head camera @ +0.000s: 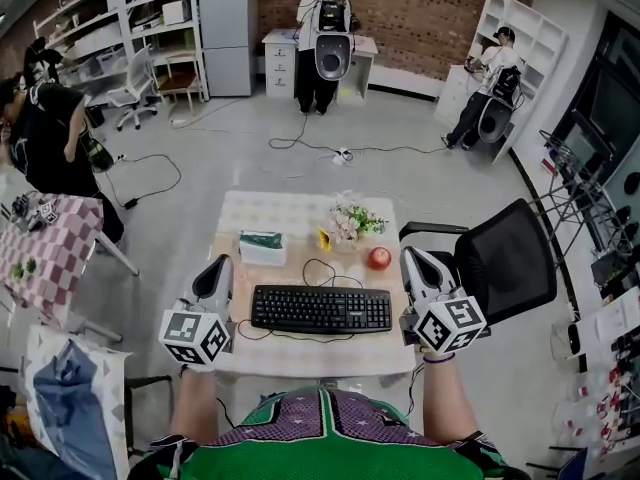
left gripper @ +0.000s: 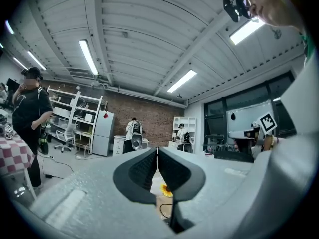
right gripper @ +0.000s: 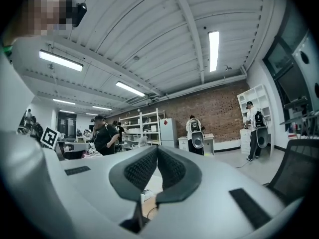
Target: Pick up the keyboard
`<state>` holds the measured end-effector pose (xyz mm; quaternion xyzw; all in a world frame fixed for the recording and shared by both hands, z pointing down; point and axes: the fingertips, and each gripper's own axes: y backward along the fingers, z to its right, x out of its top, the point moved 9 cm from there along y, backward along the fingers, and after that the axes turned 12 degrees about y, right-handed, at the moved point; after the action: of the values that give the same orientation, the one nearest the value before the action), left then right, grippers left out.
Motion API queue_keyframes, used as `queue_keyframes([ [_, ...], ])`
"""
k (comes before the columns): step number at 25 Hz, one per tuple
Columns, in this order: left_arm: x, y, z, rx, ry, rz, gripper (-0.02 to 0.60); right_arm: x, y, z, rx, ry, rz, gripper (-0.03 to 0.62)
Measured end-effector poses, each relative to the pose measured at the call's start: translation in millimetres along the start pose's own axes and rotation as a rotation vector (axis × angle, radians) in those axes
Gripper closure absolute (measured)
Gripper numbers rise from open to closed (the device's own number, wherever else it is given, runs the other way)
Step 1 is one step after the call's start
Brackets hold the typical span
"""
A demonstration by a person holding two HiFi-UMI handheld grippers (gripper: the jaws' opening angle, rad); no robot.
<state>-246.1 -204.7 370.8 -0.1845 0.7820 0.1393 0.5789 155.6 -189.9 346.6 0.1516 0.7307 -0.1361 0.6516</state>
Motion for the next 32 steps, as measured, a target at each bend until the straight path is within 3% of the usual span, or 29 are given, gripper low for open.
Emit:
queue_keyframes([
  [9,-6.6,-12.1,8.9,-0.017,-0.023,-0.003,0.56,-12.3,-18.6,9.4,0.055,0.029,-0.027,0.376],
  [10,-7.1,-13.6,10.4,-0.028,-0.029,-0.006,0.534,-13.7,-19.0,9.7,0.057,0.029,-0.032,0.372],
  [12,-9.5,-17.5,13.3,-0.058,-0.041,-0.027,0.41,-16.7,-18.3,10.0,0.061,0.027,-0.042,0.368],
  [14,-13.9,-21.4,14.7,-0.074,-0.055,-0.054,0.377,-20.2,-17.6,11.2,0.061,0.024,-0.05,0.368],
  [20,-37.8,-26.5,5.4,-0.064,-0.064,-0.109,0.371,-50.4,-19.0,18.6,0.07,-0.023,-0.112,0.368],
  [32,-121.5,-57.6,-26.4,0.01,-0.024,-0.299,0.371,-157.5,-30.6,45.7,0.089,-0.125,-0.387,0.368],
])
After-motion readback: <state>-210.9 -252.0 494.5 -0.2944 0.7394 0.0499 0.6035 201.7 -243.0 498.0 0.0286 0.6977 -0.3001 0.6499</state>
